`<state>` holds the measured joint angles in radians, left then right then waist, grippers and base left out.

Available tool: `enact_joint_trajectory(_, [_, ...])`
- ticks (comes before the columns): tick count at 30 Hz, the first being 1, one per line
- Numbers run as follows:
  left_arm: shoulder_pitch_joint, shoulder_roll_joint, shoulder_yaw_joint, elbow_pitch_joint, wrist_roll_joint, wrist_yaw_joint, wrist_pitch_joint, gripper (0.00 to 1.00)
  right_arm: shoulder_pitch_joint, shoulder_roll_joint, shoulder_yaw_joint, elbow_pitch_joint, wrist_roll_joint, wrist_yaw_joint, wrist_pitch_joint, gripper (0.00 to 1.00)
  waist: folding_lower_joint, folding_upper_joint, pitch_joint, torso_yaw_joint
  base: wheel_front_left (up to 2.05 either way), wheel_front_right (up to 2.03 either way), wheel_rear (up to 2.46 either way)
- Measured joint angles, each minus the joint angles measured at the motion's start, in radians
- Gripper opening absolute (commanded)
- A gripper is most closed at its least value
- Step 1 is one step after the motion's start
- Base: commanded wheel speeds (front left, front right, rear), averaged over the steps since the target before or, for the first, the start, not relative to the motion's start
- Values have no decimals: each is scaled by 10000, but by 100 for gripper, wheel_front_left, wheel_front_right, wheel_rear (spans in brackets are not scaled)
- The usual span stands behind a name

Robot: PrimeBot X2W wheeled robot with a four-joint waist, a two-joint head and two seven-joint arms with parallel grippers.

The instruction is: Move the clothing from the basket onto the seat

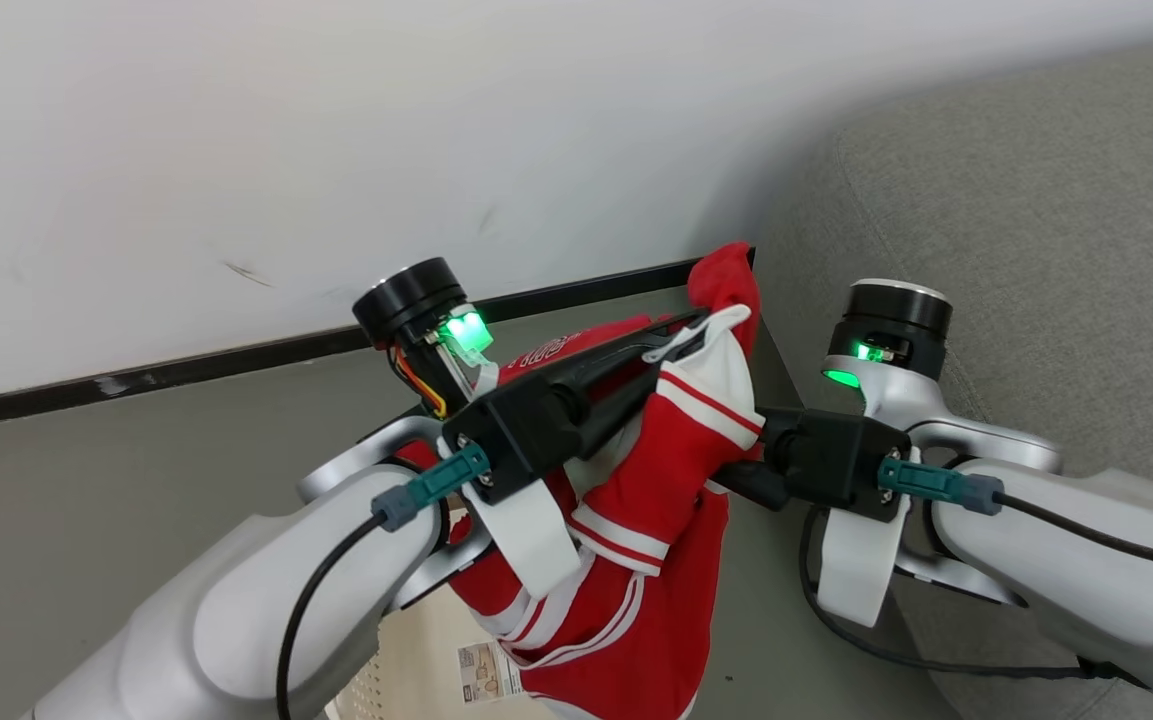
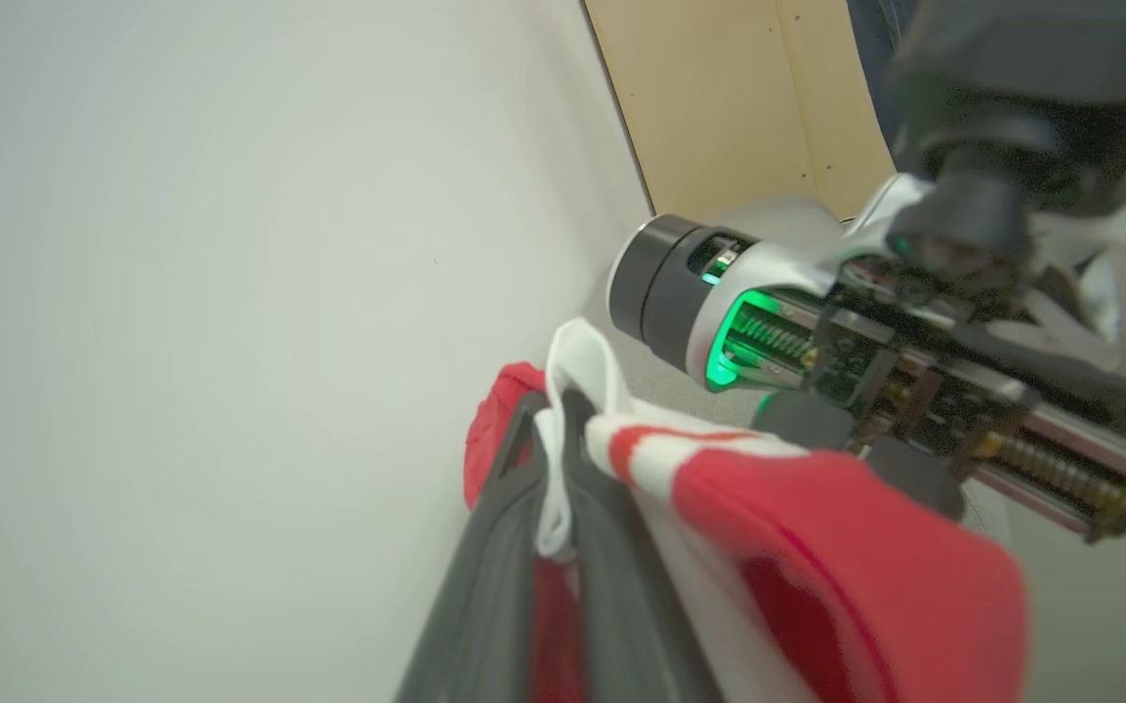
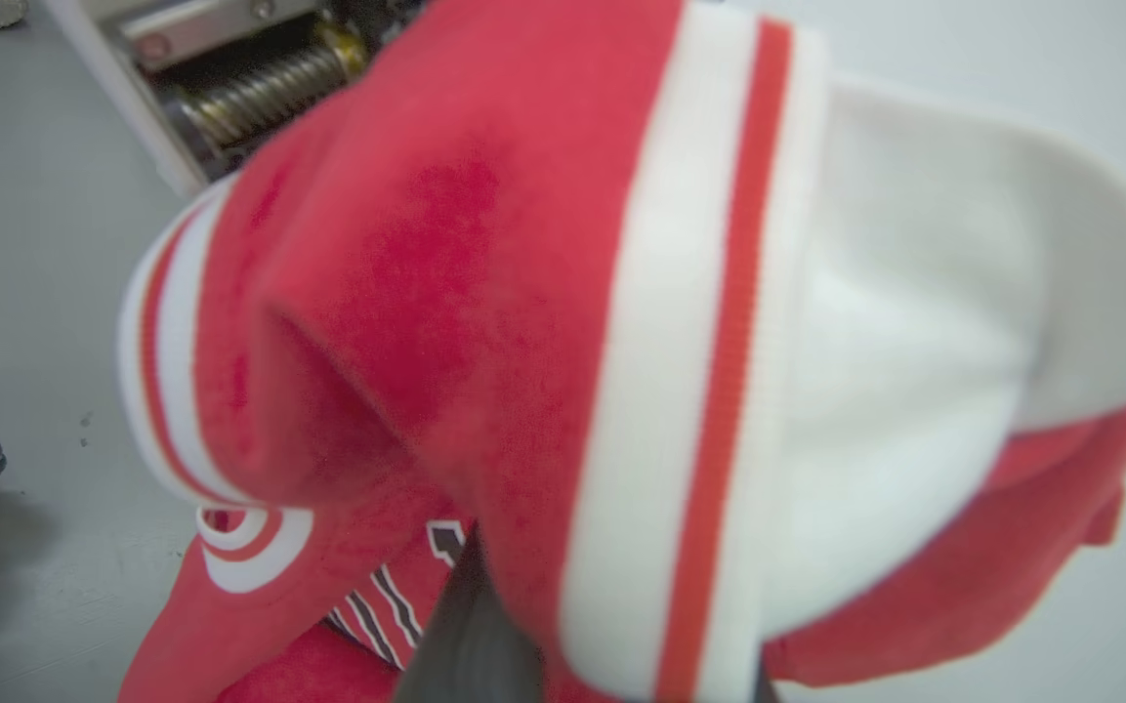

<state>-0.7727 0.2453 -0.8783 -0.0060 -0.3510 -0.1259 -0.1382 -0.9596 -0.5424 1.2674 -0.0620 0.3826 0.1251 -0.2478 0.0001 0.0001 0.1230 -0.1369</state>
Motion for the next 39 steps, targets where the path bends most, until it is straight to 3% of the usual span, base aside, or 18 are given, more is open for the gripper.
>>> enact_joint_trajectory(13, [278,138,514,535,-637,176,-215,0,1080,-410,-1586,-245,35,69,0,0,-1,0,220,-383,0,0,0])
enact_joint_trajectory(14, [279,128,548,556,-700,176,-215,8,1145,-410,-1668,-251,33,69,0,0,0,0,234,-413,0,0,0])
enact_joint_trajectory(16, [286,128,591,596,-813,176,-222,38,1245,-426,-1814,-251,4,69,0,0,0,0,262,-471,0,0,0])
enact_joint_trajectory(18, [332,130,629,639,-857,178,-316,52,1378,-453,-1941,-257,-40,69,0,0,0,0,286,-528,0,0,0])
enact_joint_trajectory(19, [364,128,639,669,-876,178,-316,80,1433,-460,-1979,-255,-42,69,0,0,0,0,296,-555,0,0,0])
enact_joint_trajectory(20, [403,128,648,702,-884,178,-316,100,1508,-466,-2056,-257,-42,69,0,0,0,0,304,-580,0,0,0])
enact_joint_trajectory(39, [698,431,794,1070,-1001,194,-585,100,2822,-754,-3787,-230,-153,69,0,0,0,0,196,-999,0,0,0])
